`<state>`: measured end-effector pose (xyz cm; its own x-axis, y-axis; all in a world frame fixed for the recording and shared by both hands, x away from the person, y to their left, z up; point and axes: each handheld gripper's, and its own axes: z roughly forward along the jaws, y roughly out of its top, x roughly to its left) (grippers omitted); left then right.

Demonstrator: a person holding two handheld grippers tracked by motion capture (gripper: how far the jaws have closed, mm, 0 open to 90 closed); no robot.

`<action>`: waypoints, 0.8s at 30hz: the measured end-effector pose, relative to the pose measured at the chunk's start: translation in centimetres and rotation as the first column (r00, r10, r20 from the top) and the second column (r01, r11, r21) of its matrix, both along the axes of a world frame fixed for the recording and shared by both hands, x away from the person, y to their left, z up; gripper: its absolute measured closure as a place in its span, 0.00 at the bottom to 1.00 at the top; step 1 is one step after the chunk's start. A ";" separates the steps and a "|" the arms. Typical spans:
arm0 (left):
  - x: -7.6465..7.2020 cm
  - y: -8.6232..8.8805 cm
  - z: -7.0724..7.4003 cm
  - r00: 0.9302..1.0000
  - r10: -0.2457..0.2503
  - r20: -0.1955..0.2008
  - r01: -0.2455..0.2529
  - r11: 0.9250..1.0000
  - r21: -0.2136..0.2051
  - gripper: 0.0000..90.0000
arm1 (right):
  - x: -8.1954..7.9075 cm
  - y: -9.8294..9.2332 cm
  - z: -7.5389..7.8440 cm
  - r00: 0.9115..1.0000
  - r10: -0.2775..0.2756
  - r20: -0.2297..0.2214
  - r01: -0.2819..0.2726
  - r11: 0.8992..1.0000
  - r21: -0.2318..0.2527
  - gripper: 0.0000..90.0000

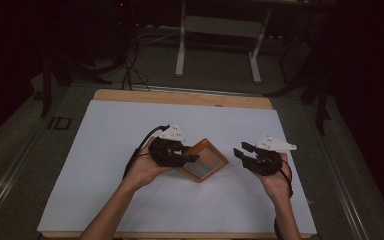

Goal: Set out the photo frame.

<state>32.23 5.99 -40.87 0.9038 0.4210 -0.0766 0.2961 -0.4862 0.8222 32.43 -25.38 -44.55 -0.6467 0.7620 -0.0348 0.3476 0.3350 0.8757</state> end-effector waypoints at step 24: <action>0.7 -0.2 0.3 0.997 -0.072 0.019 0.072 0.997 0.008 0.76 | -0.2 3.2 -0.2 0.957 0.288 -0.037 -0.287 0.958 0.018 0.42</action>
